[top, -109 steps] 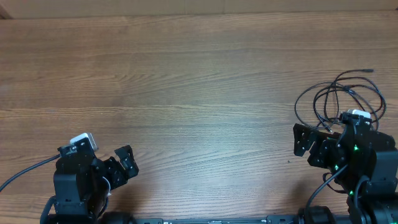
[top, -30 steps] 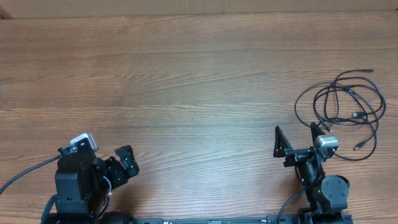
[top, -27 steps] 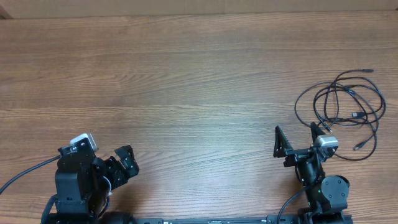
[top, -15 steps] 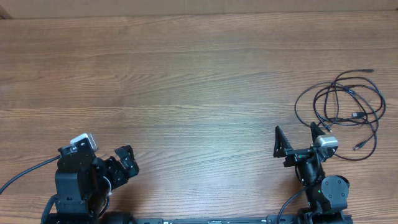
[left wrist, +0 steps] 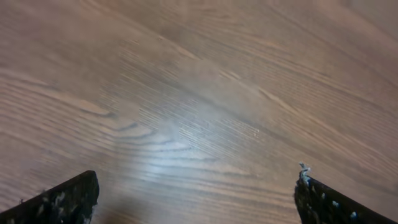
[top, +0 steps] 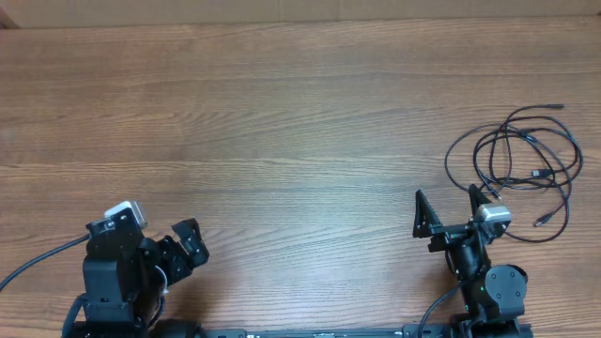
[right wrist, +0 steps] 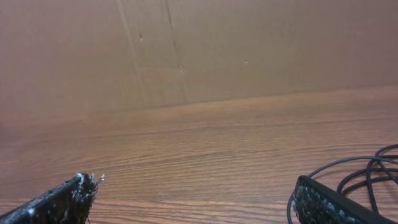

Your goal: Untangle cables

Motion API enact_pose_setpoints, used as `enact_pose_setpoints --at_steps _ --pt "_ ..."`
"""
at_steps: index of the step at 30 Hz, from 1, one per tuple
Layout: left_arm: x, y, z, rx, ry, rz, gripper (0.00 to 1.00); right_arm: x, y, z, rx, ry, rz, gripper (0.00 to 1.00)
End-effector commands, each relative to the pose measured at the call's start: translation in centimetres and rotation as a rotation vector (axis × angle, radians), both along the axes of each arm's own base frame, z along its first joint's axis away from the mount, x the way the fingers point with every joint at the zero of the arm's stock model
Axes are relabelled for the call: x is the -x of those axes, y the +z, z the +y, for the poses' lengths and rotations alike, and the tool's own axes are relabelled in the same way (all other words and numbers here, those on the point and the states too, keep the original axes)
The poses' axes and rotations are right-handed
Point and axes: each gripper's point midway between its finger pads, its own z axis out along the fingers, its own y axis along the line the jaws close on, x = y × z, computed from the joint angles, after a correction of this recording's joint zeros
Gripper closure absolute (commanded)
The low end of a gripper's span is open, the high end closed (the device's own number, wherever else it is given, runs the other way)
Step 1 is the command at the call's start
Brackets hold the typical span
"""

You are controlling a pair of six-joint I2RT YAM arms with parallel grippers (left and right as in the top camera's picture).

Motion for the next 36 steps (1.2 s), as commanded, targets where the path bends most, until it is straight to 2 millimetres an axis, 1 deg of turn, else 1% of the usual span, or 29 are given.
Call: enact_pose_setpoints --at_steps 1,5,7,10,16,21,28,31,33,36 --pt "-0.7 0.5 0.5 -0.081 -0.038 -0.078 0.01 0.0 -0.2 -0.1 0.004 -0.006 -0.004 0.0" --pt "-1.9 1.2 -1.6 -0.178 -0.264 -0.245 0.01 0.0 -0.2 -0.1 0.004 -0.006 -0.004 0.0" --pt "-2.2 1.0 -2.8 -0.224 -0.375 -0.336 0.01 0.0 -0.2 -0.1 0.004 -0.006 -0.004 0.0" --pt "-2.7 0.5 -3.9 -0.278 -0.46 -0.454 0.01 0.0 -0.2 -0.1 0.003 -0.006 -0.004 0.0" --pt "-4.4 -0.9 -3.9 -0.325 -0.437 -0.655 0.0 0.0 -0.2 -0.1 0.004 -0.006 -0.004 0.0" --pt "-5.6 -1.3 -3.7 -0.346 -0.392 -0.784 0.01 0.0 -0.2 -0.1 0.003 -0.006 -0.004 0.0" --pt "-7.1 -2.0 -0.9 -0.323 -0.18 -0.88 0.0 0.0 -0.2 -0.1 0.004 -0.006 -0.004 0.0" --pt "-7.3 -2.8 -0.6 -0.332 -0.164 -0.863 0.01 0.0 -0.2 -0.1 0.004 -0.006 -0.004 0.0" --pt "-7.3 -3.8 -0.5 -0.347 -0.171 -0.82 0.01 0.0 -0.2 -0.1 0.004 -0.006 -0.004 0.0" --pt "-7.3 -6.2 -0.3 -0.335 -0.175 -0.721 0.0 0.0 -0.2 -0.1 0.003 -0.006 -0.004 0.0"
